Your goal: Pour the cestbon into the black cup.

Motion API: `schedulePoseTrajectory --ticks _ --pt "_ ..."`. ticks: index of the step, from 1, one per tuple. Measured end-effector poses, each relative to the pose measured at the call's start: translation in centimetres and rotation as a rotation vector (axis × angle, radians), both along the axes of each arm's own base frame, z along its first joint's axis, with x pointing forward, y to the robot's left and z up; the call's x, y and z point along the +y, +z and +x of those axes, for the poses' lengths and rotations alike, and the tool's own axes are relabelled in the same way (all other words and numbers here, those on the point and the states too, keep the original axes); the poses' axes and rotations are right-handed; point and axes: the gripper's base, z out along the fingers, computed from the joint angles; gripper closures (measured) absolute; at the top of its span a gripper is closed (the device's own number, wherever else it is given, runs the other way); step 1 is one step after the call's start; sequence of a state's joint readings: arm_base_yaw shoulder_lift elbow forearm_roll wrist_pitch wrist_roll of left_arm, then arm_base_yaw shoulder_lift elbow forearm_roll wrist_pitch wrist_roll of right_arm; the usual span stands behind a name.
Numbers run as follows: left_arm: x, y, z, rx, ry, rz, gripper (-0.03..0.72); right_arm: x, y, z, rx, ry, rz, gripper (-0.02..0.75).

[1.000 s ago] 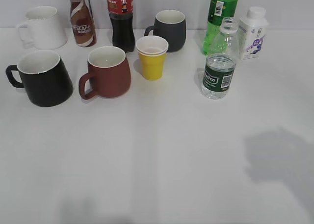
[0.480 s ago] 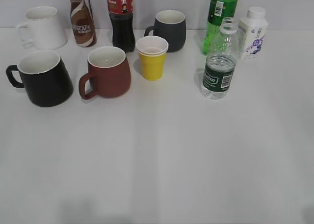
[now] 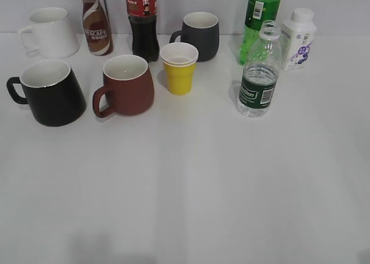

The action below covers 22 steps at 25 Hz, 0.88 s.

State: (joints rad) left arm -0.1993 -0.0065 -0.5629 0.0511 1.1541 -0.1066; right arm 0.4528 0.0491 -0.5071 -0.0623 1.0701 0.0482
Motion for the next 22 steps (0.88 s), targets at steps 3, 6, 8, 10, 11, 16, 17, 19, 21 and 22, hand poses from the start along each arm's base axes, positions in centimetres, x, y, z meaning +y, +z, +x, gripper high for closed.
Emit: schedulePoseTrajectory --ticks 3,6,8,10,11,16,17,19,21,22 --pt "-0.16 -0.3 0.66 -0.039 -0.013 0.011 0.096 0.06 0.06 0.07 -0.011 0.003 0.006 0.142" --pt "-0.25 -0.33 0.78 -0.049 -0.027 0.019 0.096 0.09 0.11 0.09 -0.017 0.004 0.01 0.143" --pt "-0.29 -0.35 0.79 -0.05 -0.031 0.018 0.096 0.1 0.13 0.1 -0.019 0.005 0.011 0.143" --pt "-0.31 -0.35 0.78 -0.049 -0.033 0.017 0.096 0.11 0.13 0.1 -0.019 0.006 0.012 0.143" --pt "-0.32 -0.35 0.78 -0.049 -0.033 0.016 0.096 0.11 0.14 0.1 -0.02 0.006 0.012 0.143" --pt "-0.36 -0.34 0.78 -0.05 -0.022 0.014 0.096 -0.03 0.17 -0.21 -0.043 -0.031 0.022 0.145" --pt "-0.37 -0.34 0.77 -0.05 -0.006 0.014 0.096 -0.1 0.19 -0.41 -0.057 -0.065 0.028 0.145" --pt "-0.4 -0.36 0.76 -0.049 0.032 0.015 0.096 -0.17 0.18 -0.73 -0.076 -0.156 0.032 0.145" --pt "-0.45 -0.35 0.76 -0.05 0.064 0.015 0.096 -0.15 0.18 -0.85 -0.081 -0.262 0.029 0.145" --pt "-0.46 -0.35 0.75 -0.049 0.068 0.014 0.096 -0.13 0.18 -0.88 -0.082 -0.298 0.027 0.145"
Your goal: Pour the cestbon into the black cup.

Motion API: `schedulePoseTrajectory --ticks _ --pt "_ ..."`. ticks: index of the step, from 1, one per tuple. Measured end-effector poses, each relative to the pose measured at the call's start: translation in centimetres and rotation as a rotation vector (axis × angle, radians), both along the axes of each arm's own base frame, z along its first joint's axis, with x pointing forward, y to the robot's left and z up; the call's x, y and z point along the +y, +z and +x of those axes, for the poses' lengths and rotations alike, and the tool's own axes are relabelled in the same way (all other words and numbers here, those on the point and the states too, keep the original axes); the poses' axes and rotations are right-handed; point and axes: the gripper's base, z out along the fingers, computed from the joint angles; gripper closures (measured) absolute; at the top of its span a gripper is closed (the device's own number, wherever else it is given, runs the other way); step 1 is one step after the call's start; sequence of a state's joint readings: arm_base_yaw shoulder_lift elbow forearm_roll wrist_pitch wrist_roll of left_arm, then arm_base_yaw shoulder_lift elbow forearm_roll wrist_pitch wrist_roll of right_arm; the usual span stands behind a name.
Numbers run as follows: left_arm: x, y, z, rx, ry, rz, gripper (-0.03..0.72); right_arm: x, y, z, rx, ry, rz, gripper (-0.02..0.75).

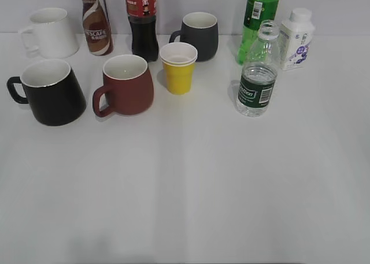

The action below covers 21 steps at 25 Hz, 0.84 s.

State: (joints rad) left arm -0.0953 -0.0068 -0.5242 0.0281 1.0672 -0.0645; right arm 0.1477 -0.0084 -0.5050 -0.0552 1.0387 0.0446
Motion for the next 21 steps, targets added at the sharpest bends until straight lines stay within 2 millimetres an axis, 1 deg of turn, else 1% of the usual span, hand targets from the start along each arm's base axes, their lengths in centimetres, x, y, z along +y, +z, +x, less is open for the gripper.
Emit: schedulePoseTrajectory --ticks 2,4,21 --pt "0.01 0.0 0.0 0.0 0.001 0.002 0.096 0.03 0.0 -0.03 0.0 -0.061 0.0 0.145" --pt "0.0 0.0 0.0 0.0 0.002 0.001 0.096 0.04 0.0 -0.04 0.0 -0.082 0.0 0.145" --pt "0.0 0.0 0.0 0.0 0.002 0.001 0.096 0.05 0.0 -0.04 0.0 -0.084 0.001 0.145"
